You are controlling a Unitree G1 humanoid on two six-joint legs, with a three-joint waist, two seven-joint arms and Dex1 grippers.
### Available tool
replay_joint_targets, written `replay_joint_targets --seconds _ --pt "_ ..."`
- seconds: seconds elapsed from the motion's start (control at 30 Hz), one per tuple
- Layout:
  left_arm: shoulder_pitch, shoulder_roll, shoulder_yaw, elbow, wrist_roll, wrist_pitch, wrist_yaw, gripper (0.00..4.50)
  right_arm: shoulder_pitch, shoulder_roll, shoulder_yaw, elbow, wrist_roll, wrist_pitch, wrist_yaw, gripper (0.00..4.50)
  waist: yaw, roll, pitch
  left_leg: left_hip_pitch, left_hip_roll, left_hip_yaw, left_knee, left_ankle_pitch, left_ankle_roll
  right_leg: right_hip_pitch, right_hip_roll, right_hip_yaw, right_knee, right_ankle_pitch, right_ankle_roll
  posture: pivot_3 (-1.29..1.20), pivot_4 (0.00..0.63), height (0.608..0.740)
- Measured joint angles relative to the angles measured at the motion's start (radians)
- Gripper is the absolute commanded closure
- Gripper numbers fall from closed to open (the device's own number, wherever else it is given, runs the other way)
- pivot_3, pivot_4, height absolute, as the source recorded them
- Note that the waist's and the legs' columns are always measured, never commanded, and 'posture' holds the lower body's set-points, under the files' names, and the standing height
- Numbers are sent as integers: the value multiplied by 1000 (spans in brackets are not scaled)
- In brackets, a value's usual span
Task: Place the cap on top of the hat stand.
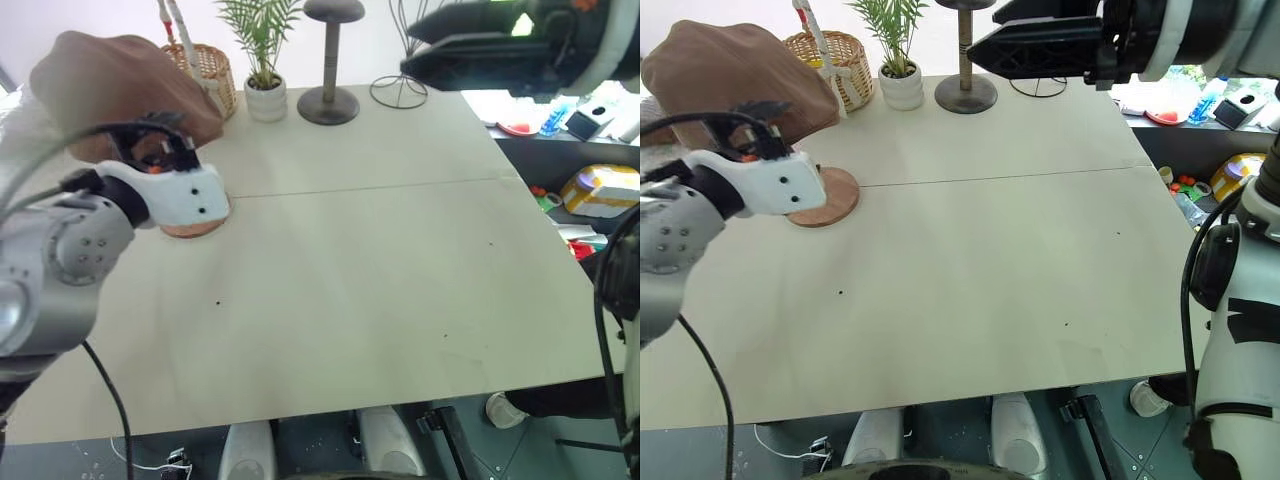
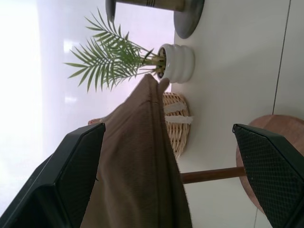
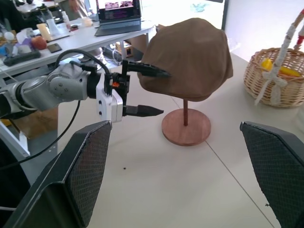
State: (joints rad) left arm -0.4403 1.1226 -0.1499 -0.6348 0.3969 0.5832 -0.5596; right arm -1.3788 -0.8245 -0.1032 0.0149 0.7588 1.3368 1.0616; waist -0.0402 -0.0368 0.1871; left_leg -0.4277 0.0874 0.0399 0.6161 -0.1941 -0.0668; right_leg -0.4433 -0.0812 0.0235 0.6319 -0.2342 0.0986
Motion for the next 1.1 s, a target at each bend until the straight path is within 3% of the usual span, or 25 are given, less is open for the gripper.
replay_joint_targets --seconds 0.1,0.33,0.87,1.1 --pt "-3 -48 -19 19 70 19 1 875 0 0 0 1 1 -1 -17 0 1 0 0 0 0 0 0 0 0 0 0 0 0 0 0 0 150 728" --pt "-53 -127 -25 68 143 -7 2 4466 6 -1 0 -1 10 -13 -27 0 4 0 0 0 0 0 1 0 0 0 0 0 1 0 0 0 150 728" --pt "-52 -174 30 84 183 -112 -1 4466 33 -1 7 5 10 -44 -35 0 4 0 0 0 0 -1 3 0 0 1 0 0 2 2 3 0 150 728" --pt "0 -164 214 97 116 -307 34 4466 58 -3 13 7 10 -58 -33 0 2 0 0 0 0 -1 3 0 0 1 0 0 2 2 3 0 150 728"
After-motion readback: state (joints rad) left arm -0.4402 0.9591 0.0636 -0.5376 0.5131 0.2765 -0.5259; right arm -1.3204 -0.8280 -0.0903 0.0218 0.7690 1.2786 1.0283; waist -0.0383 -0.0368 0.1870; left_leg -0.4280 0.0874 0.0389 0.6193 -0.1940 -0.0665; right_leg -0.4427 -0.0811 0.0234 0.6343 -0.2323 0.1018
